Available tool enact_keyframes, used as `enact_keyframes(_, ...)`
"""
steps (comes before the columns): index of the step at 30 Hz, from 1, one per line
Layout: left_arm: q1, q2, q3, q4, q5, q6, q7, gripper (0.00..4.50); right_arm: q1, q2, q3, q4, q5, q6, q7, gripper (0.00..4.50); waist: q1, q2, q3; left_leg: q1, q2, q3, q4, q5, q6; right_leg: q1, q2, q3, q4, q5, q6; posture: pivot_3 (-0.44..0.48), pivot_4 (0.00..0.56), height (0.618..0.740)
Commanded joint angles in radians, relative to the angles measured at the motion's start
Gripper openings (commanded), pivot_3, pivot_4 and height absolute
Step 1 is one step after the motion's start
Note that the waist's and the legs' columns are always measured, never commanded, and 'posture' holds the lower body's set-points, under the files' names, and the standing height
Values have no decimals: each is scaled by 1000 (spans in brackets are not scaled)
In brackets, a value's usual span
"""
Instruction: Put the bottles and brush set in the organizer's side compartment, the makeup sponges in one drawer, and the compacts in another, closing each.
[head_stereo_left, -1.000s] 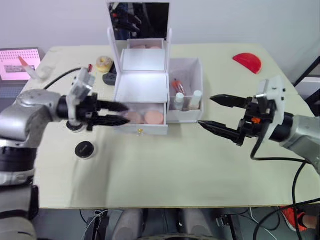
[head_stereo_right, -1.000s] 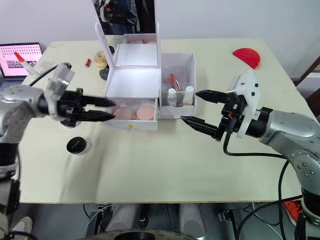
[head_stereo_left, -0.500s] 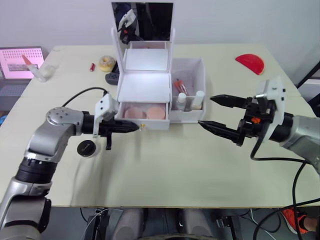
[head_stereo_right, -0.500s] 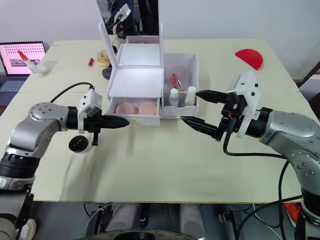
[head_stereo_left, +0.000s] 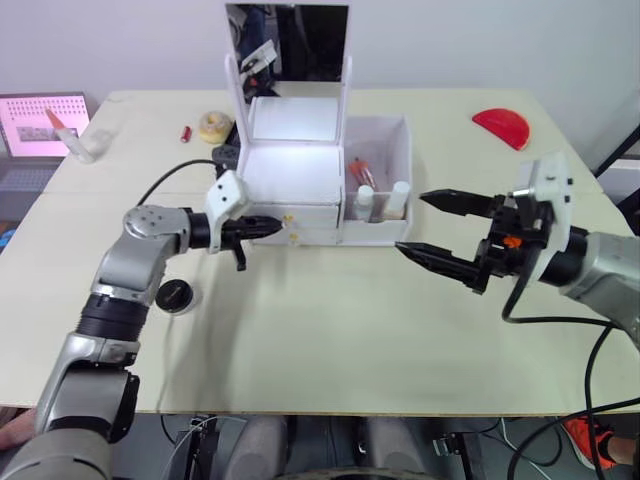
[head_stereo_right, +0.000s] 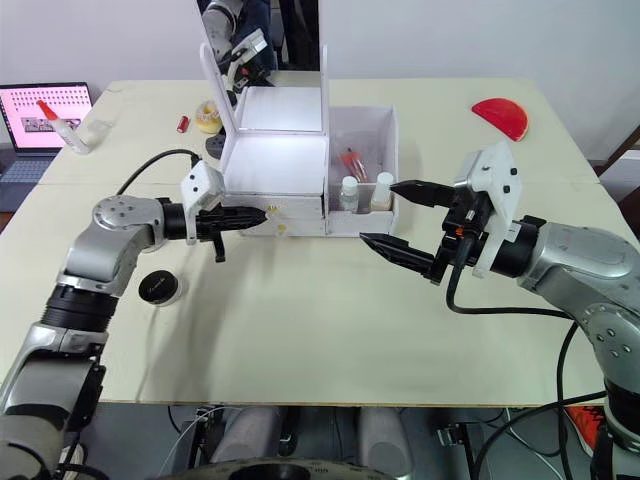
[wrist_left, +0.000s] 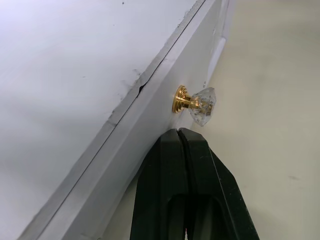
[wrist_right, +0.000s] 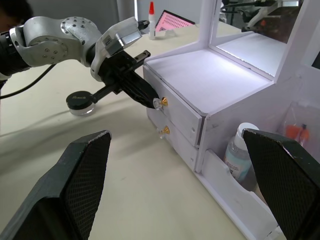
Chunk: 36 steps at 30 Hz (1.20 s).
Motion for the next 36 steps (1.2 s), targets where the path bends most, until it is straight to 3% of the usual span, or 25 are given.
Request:
enact_keyframes(1, -37, -4, 14, -2, 15, -27, 24, 17, -1, -11, -35, -34, 19, -3, -5, 4500, 4, 0, 0, 0, 0, 0, 0, 0, 0, 0, 0, 0, 0, 0, 0, 0, 150, 740)
enact_keyframes(12, 17, 49, 44, -73, -28, 33, -26, 17, 47, -16, -72, -44, 27, 5, -11, 4500, 9, 0, 0, 0, 0, 0, 0, 0, 0, 0, 0, 0, 0, 0, 0, 0, 150, 740)
enact_keyframes(16, 137, 140, 135, -163, -119, 97, -85, 17, 194, -14, -196, -66, 18, 28, -26, 4500, 7, 0, 0, 0, 0, 0, -1, 0, 0, -1, 0, 1, 0, 0, 0, 0, 150, 740)
enact_keyframes(18, 232, 186, 235, -188, -190, 126, -108, 17, 325, 6, -304, -85, -1, 40, -21, 4500, 7, 0, 0, 0, 1, 0, -2, 0, 0, -1, 0, 1, 0, 0, 0, 0, 150, 740)
enact_keyframes(22, 415, 281, 414, -122, -215, 102, -100, 1794, 616, 104, -510, -82, -83, -1, 17, 4500, 14, 0, -1, 1, 2, 0, -2, 0, 0, 0, 1, 3, -1, 0, 0, 0, 150, 740)
enact_keyframes(27, 507, 361, 596, 134, -179, -22, -53, 4229, 882, 240, -628, 40, -242, -169, 122, 4500, 15, 0, -1, 7, 1, 0, -4, 0, 0, 7, 0, 3, -3, -1, -1, 0, 150, 740)
enact_keyframes(31, 496, 453, 680, 459, -131, -195, 8, 4406, 981, 316, -729, 226, -303, -309, 200, 4500, 12, -1, -1, 16, 2, 4, -8, -1, 0, 12, -4, 5, -5, -3, -4, 0, 150, 740)
enact_keyframes(36, 434, 520, 688, 732, -99, -360, 64, 4406, 998, 325, -788, 408, -355, -426, 213, 4500, 12, -2, -2, 16, 2, 6, -10, -1, 1, 10, -5, 6, -6, -3, -5, 0, 150, 740)
